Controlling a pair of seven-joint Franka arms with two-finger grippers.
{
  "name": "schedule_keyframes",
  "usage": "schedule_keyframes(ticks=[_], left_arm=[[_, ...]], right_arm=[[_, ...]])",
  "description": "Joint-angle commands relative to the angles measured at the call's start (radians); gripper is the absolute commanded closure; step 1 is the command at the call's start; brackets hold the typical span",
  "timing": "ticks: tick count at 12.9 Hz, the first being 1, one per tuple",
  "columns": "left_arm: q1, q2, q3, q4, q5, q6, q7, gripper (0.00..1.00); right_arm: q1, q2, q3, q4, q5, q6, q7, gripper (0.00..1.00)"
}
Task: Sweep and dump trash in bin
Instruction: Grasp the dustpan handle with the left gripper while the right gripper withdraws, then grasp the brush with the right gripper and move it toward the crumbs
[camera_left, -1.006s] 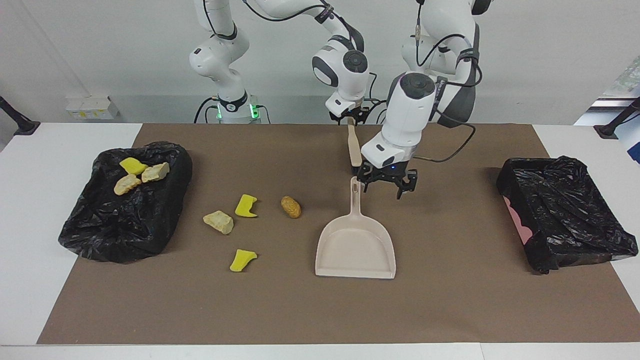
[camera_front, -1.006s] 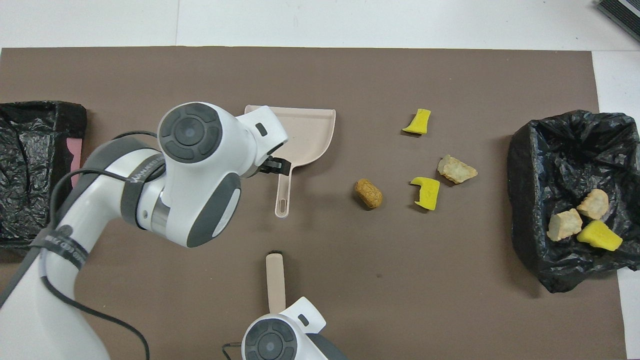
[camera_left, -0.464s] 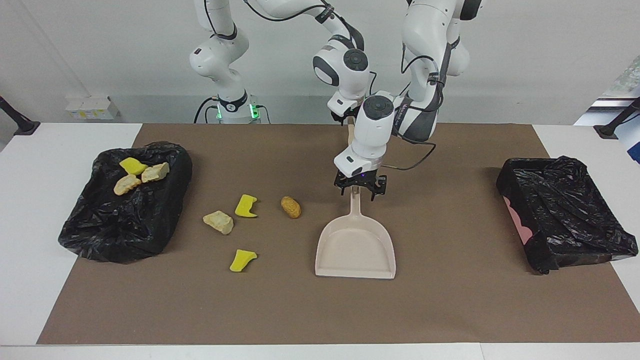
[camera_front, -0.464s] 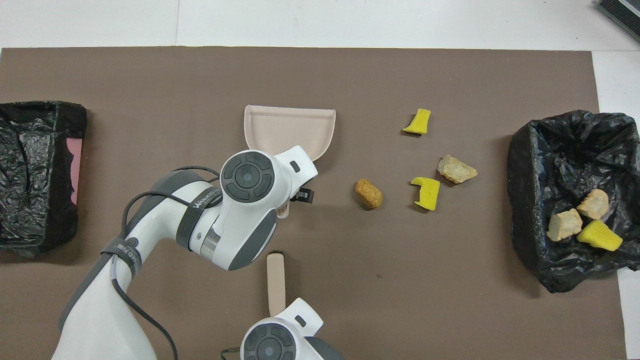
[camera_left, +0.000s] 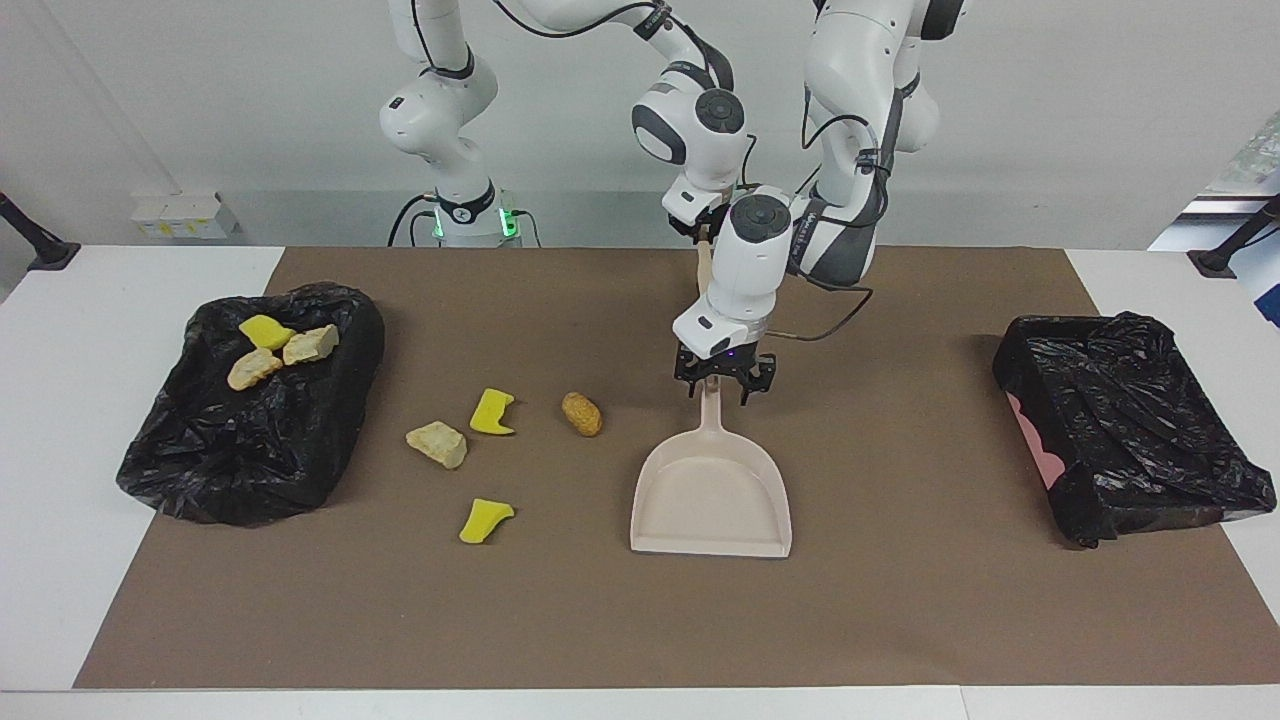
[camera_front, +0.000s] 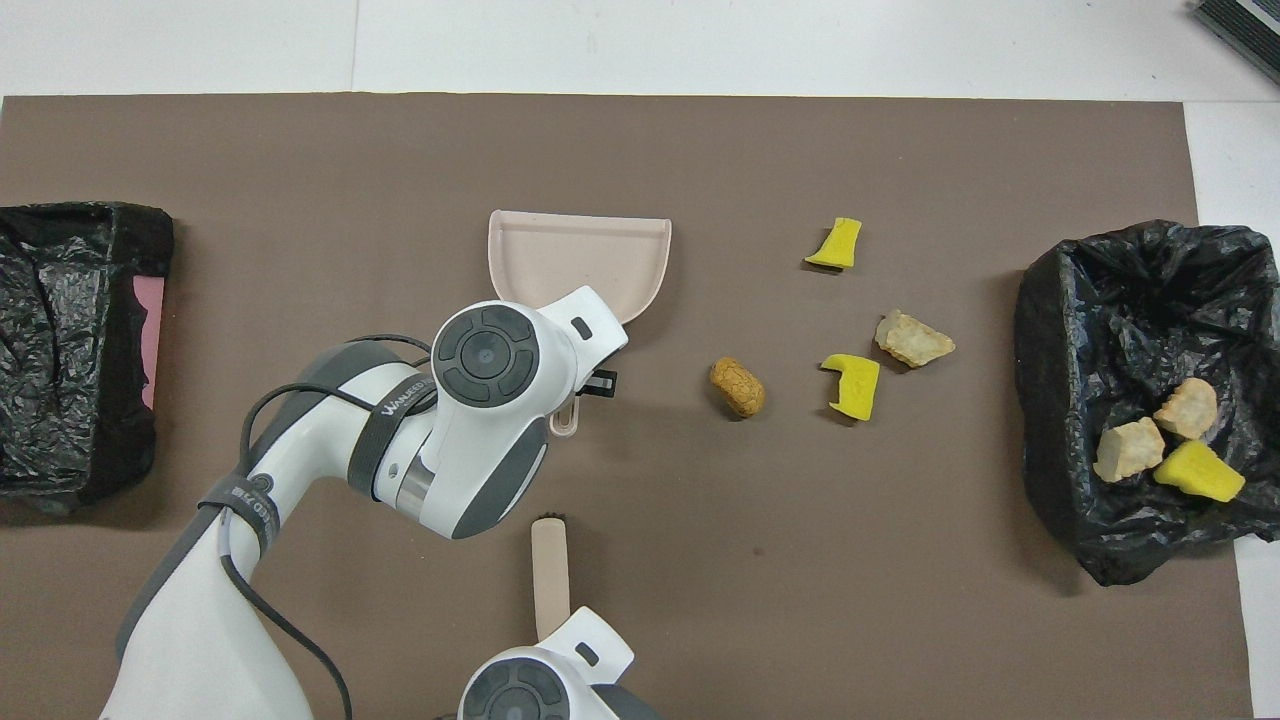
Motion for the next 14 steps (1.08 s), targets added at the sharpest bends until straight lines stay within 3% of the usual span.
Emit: schedule_keyframes(ticks=[1, 2, 4, 5, 7, 10, 14], left_arm=[[-0.015, 0.001, 0.007, -0.019, 0.002, 0.035, -0.017, 0.43], [-0.015, 0.001, 0.007, -0.020, 0.002, 0.029, -0.017, 0.45], [-0.013, 0.003, 0.009, -0.012, 0.005, 0.034, -0.003, 0.82], [-0.012, 0.004, 0.012, -0.011, 0.017, 0.037, 0.010, 0.93], [0.004, 0.003, 0.011, -0.008, 0.103, 0.035, 0.113, 1.00], [0.052, -0.048, 0.021, 0.008, 0.111, -0.023, 0.232, 1.00], [0.128, -0.120, 0.021, 0.006, 0.113, -0.187, 0.652, 1.00]], right_arm=[[-0.077, -0.072, -0.001, 0.014, 0.007, -0.082, 0.015, 1.00], [-0.123, -0.115, -0.001, 0.009, 0.004, -0.134, 0.000, 1.00], [-0.212, -0.197, -0.001, 0.012, -0.015, -0.228, -0.067, 1.00], [-0.254, -0.231, -0.001, 0.012, -0.019, -0.269, -0.087, 1.00], [-0.335, -0.257, -0.003, 0.018, -0.065, -0.317, -0.132, 1.00], [-0.451, -0.239, -0.001, 0.015, -0.163, -0.299, -0.138, 1.00], [-0.681, -0.201, 0.000, 0.008, -0.277, -0.300, -0.250, 1.00]])
